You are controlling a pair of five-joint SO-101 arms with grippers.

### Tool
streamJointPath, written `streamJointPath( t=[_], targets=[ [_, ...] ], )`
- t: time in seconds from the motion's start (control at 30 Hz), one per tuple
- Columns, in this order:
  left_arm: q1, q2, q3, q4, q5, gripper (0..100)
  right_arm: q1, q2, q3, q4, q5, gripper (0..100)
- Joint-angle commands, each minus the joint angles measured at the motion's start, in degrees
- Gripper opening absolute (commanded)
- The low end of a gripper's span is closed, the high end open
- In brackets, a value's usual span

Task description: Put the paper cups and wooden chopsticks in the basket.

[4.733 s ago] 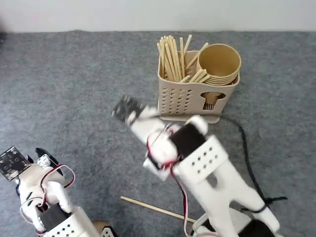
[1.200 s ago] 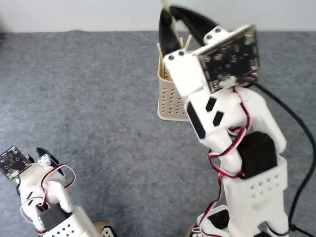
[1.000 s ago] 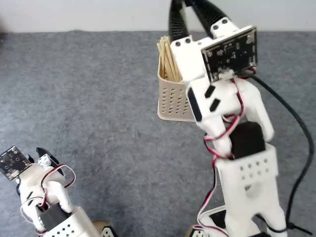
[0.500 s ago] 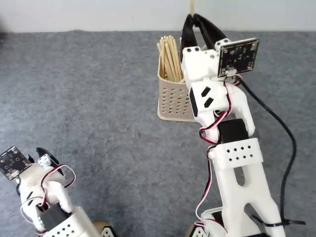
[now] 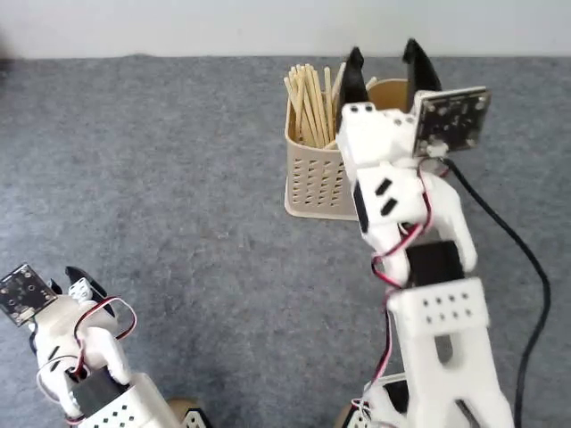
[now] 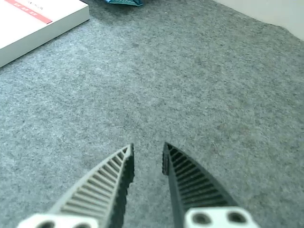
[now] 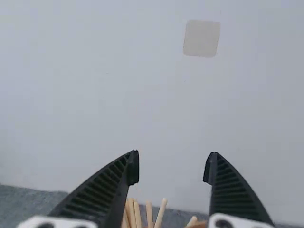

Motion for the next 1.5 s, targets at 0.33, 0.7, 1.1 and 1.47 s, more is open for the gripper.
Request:
streamJointPath(
  t=[0.33,0.7,1.1,1.47],
  targets=[
    [1.32,-0.18,-0.48,0.0,-0.7,9,0.48,-13.05,-5.71,30.55,-0.26,0.9],
    [11.78,-0.26,-1.36,-6.86,-0.62,9,0.66,-17.27,-0.53,44.88,-0.7,1.4],
    [33.23,-0.18,-0.75,-3.6,-0.79,9,1.63,-44.88,29.8,45.23,-0.62,1.4],
    [37.89,-0.18,-0.4,2.37,-0.79,9,13.23,-58.15,47.91,49.8,-0.53,1.3]
  ],
)
